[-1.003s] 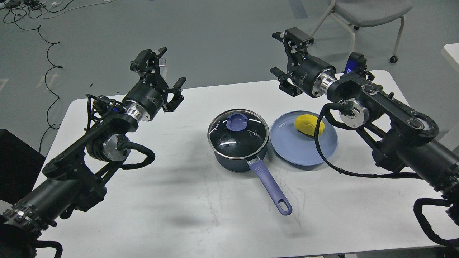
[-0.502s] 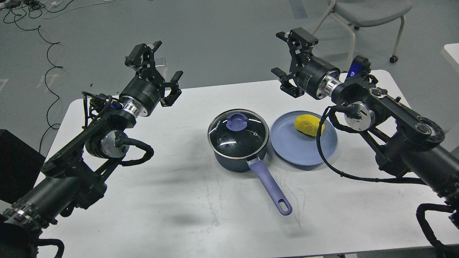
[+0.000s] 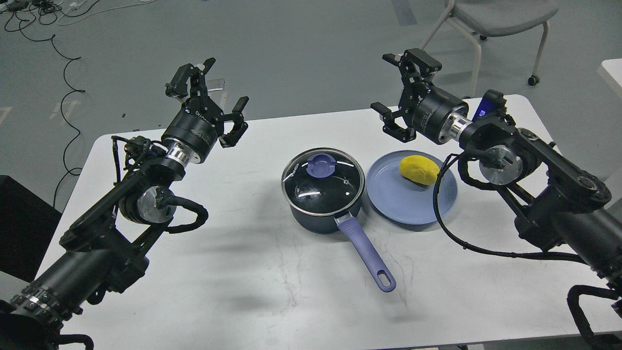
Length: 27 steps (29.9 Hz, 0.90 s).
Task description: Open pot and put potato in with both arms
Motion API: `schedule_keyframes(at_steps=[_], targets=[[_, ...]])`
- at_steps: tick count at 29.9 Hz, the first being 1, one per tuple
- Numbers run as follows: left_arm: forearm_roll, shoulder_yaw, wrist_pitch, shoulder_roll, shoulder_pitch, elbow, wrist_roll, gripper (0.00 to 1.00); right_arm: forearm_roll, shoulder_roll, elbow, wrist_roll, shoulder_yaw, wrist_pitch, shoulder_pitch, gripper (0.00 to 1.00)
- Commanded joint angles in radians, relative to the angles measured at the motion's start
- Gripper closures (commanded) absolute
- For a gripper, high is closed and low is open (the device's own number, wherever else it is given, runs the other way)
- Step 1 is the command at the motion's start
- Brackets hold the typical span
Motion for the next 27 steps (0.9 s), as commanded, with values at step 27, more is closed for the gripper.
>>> schedule_keyframes(at_steps=[27], targets=[[0.856,0.054,0.283,0.006,-0.029,-0.018,-0.065,0.02,0.000,-0.013,-0.089,0.001,0.027,0.029,0.044,0.00]])
